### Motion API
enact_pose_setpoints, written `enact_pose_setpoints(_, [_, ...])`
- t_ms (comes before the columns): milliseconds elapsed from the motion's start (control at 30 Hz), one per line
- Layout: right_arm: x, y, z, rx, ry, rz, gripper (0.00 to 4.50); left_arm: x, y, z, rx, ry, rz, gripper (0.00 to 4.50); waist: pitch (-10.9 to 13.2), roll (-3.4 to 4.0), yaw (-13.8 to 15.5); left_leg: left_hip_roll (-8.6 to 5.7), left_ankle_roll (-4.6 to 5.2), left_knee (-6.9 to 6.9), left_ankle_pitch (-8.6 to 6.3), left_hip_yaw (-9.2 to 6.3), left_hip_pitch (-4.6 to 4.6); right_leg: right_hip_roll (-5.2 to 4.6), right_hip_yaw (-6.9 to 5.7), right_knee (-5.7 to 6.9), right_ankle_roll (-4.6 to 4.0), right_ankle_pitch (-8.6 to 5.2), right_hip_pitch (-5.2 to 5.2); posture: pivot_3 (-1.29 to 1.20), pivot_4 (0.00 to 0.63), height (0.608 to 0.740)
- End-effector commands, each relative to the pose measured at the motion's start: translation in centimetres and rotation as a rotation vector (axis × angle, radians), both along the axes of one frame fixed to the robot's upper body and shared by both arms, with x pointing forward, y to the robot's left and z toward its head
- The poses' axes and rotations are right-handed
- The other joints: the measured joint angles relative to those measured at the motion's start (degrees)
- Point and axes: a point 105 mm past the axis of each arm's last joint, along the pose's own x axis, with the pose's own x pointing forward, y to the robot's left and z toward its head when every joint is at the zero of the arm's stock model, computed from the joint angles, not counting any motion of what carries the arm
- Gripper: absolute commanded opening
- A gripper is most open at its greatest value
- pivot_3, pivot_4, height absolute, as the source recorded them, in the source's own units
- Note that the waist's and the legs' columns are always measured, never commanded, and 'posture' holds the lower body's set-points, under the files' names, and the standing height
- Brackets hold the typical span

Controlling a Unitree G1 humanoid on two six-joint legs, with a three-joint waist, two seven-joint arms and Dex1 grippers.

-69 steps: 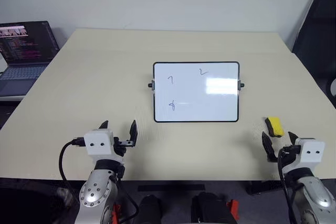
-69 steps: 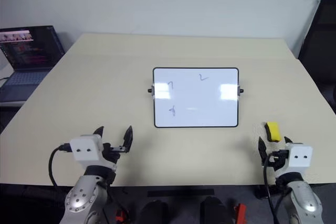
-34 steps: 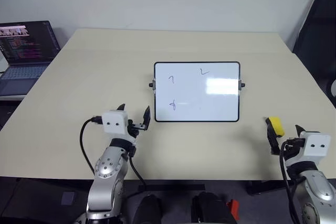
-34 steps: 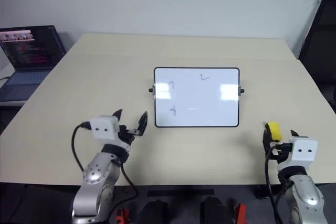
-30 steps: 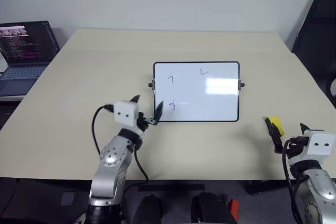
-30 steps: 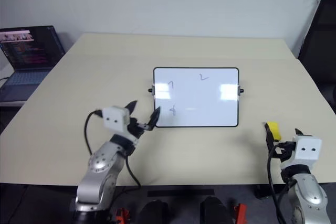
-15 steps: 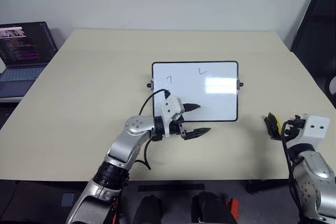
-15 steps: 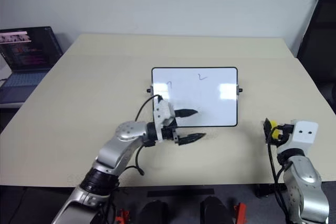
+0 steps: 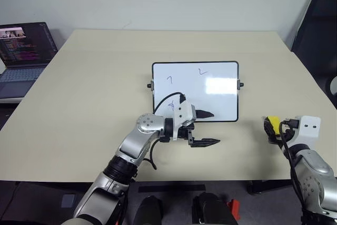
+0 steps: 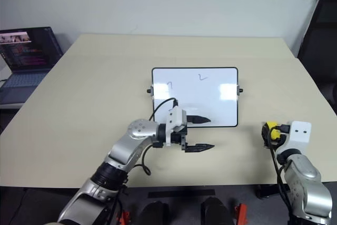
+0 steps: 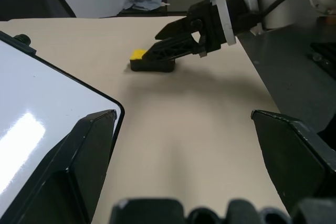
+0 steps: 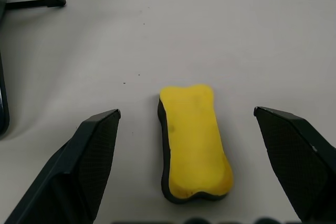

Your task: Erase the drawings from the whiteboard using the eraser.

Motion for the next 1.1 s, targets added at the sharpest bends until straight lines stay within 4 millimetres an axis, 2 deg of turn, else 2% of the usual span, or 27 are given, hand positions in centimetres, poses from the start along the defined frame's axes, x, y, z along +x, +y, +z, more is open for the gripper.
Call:
enact_pose_setpoints(33, [0.4, 0.0, 0.9, -0.004, -0.031, 0.013, 4.47, -0.2, 0.0, 0.7, -0.014, -0.042, -0.007, 4.50, 0.00, 0.00, 0.03, 0.00, 0.00, 0.00, 0.00, -0.01, -0.01, 0.00, -0.01, -0.01, 0.00, 0.00, 0.00, 0.00, 0.150, 0.740])
enact_pose_setpoints(1000, [0.8, -0.6, -0.7, 0.088, 0.022, -0.025, 4.47, 0.3, 0.5, 0.9, 0.000, -0.055, 0.015, 4.50, 0.01, 0.01, 0.02, 0.00, 0.00, -0.02, 0.00, 0.00, -0.02, 0.00, 0.00, -0.03, 0.01, 0.00, 0.00, 0.00, 0.150, 0.740])
enact_pose_setpoints(1100, [1.0, -0.6, -0.5, 0.106, 0.013, -0.034, 3.95, 0.4, 0.5, 0.8, 0.001, -0.054, 0.017, 4.50, 0.01, 0.01, 0.02, 0.00, 0.01, -0.02, 0.00, 0.00, -0.02, 0.00, 0.00, -0.04, 0.01, 0.00, 0.00, 0.00, 0.150, 0.740])
